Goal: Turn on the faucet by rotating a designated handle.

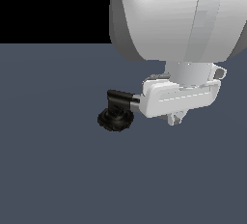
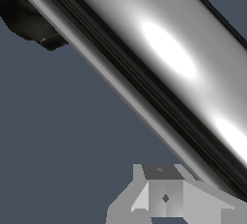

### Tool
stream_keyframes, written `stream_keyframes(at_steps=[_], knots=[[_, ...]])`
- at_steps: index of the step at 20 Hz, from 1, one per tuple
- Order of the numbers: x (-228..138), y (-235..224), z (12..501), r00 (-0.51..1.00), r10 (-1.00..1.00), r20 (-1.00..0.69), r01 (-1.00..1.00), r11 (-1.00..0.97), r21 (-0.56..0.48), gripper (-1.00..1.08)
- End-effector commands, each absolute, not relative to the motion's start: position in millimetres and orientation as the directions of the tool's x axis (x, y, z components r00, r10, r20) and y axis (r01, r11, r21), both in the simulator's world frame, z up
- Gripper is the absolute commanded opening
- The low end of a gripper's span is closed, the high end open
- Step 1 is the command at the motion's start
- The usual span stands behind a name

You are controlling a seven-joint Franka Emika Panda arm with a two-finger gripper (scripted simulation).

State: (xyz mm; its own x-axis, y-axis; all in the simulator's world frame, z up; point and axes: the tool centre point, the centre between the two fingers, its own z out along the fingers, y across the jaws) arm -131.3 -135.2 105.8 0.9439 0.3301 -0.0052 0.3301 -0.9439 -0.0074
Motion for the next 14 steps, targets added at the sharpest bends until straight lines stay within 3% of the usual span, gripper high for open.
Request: stream_keyframes(at_steps=[1, 14], knots=[[-118, -133, 106, 0.939, 0.345, -0.001, 0.345, -0.939, -0.003, -1.0], [-76, -151, 106, 0.94, 0.342, -0.001, 0.342, -0.94, -0.002, -1.0]])
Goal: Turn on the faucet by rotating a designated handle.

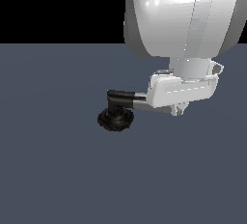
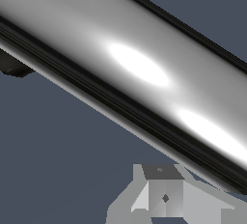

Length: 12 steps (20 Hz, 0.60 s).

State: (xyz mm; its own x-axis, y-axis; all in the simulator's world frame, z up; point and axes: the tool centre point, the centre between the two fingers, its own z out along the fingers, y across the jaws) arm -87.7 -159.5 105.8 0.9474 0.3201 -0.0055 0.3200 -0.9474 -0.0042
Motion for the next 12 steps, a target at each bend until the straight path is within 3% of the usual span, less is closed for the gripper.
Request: stream_keyframes(at_steps=[1, 12], knots=[[-73, -153, 106, 0.94, 0.342, -0.001, 0.342, -0.94, -0.002, -1.0], [-39, -167, 105, 0.941, 0.34, 0.0, 0.34, -0.941, -0.002, -1.0]])
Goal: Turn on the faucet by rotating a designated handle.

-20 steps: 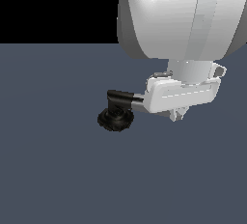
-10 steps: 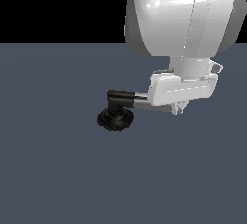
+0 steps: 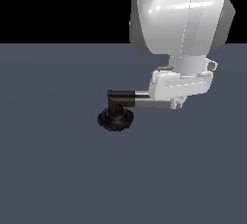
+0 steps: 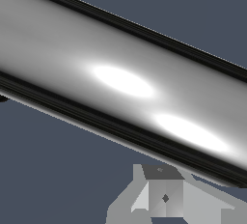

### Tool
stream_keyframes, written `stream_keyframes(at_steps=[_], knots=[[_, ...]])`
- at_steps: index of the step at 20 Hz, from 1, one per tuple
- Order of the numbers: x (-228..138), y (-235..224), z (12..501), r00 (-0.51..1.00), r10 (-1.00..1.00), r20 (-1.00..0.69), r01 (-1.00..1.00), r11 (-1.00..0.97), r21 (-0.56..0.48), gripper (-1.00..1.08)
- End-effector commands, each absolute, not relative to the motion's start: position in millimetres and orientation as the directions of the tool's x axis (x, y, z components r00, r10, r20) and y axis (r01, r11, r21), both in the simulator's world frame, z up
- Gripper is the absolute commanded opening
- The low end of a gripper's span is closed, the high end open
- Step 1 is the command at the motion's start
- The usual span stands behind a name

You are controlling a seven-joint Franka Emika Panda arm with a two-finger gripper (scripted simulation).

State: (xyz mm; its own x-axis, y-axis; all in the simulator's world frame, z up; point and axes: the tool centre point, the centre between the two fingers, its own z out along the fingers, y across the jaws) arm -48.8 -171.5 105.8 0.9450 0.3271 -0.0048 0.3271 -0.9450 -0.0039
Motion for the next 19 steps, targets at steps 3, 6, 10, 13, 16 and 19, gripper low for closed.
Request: stream_keyframes(at_steps=[3, 6, 10, 13, 16, 19], knots=[[-30, -171, 105, 0.941, 0.339, 0.0, 0.339, -0.941, -0.001, -1.0], [-21, -176, 106, 0.941, 0.338, 0.0, 0.338, -0.941, -0.001, -1.0], [-10, -181, 106, 0.941, 0.337, 0.0, 0.337, -0.941, -0.001, -1.0], [-1, -185, 106, 0.942, 0.337, 0.0, 0.337, -0.942, -0.001, -1.0], [8, -188, 106, 0.942, 0.336, 0.0, 0.336, -0.942, 0.0, -1.0], [13, -191, 106, 0.942, 0.335, 0.0, 0.335, -0.942, 0.0, -1.0]])
